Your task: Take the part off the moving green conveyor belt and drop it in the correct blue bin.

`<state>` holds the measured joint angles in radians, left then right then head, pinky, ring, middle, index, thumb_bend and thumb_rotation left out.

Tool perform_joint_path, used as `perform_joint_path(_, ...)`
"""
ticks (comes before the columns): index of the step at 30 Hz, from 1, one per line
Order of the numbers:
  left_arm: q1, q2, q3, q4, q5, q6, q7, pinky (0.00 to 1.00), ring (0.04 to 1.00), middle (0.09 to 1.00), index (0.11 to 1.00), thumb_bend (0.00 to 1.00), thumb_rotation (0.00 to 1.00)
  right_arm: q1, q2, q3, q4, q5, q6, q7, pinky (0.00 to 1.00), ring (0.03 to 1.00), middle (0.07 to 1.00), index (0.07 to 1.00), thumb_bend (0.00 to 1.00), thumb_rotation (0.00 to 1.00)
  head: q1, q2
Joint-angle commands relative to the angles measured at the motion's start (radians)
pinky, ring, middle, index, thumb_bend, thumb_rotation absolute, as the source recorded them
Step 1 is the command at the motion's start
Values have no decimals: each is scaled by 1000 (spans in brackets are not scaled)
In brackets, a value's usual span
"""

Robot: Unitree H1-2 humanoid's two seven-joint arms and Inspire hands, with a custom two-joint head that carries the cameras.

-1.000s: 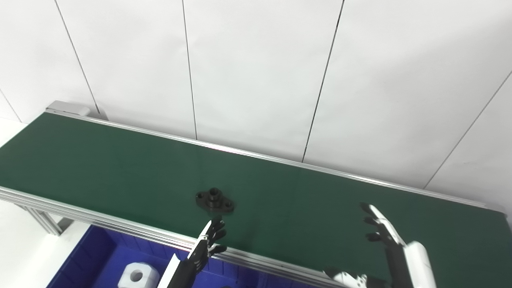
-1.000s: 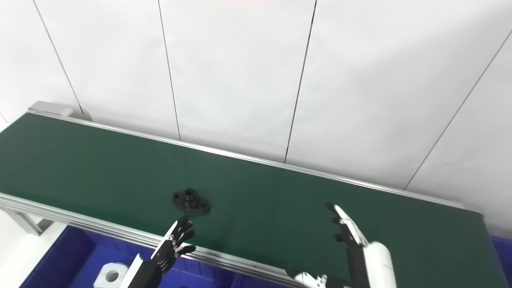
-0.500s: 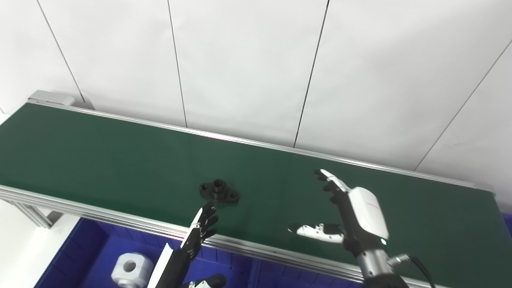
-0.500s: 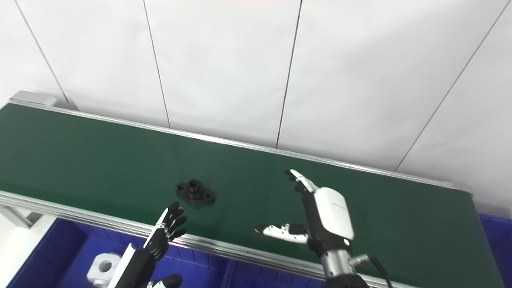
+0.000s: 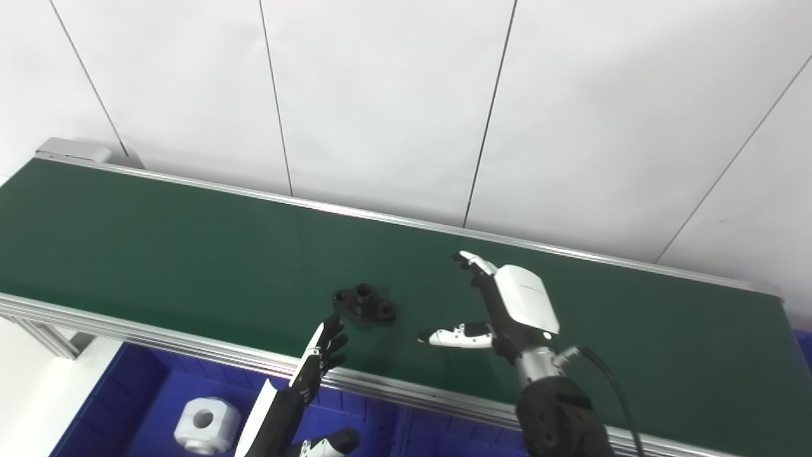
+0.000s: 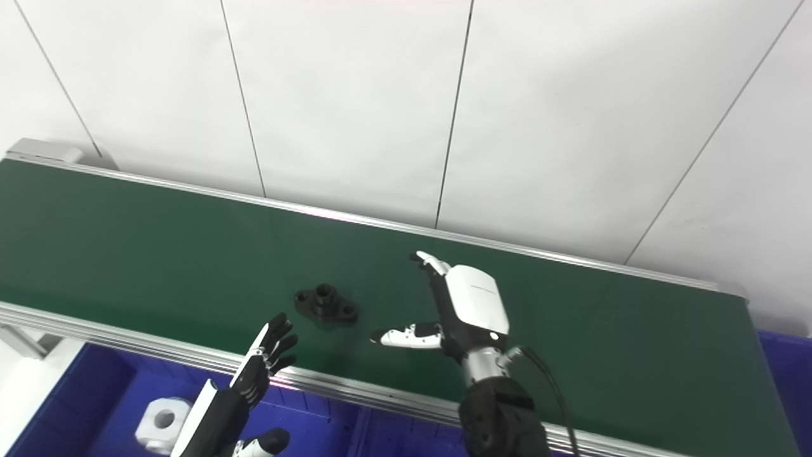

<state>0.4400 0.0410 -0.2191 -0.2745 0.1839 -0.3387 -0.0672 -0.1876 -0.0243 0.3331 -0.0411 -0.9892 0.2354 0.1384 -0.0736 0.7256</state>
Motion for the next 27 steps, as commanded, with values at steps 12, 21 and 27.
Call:
perform_joint_path(12,12,-20,-16,-55,15,-7,8,891,954,991,1000,734,787,-117,36,81,137,-32,58,-55,548,691,798,824,960,421,17,8)
perform_joint_path(21,21,-31,-20,-69,26,2,9,885,947,984,1000,744,792,-139,48,131,223,-25,54,-93,525,672,776,773,953,401,26,15)
perform_joint_path(27,26,-37,-24,-77,29,7,11,880,942,984,1000,746,791,-142,55,154,250,-8,56,-95,292,420,604,699,896,359,31,20)
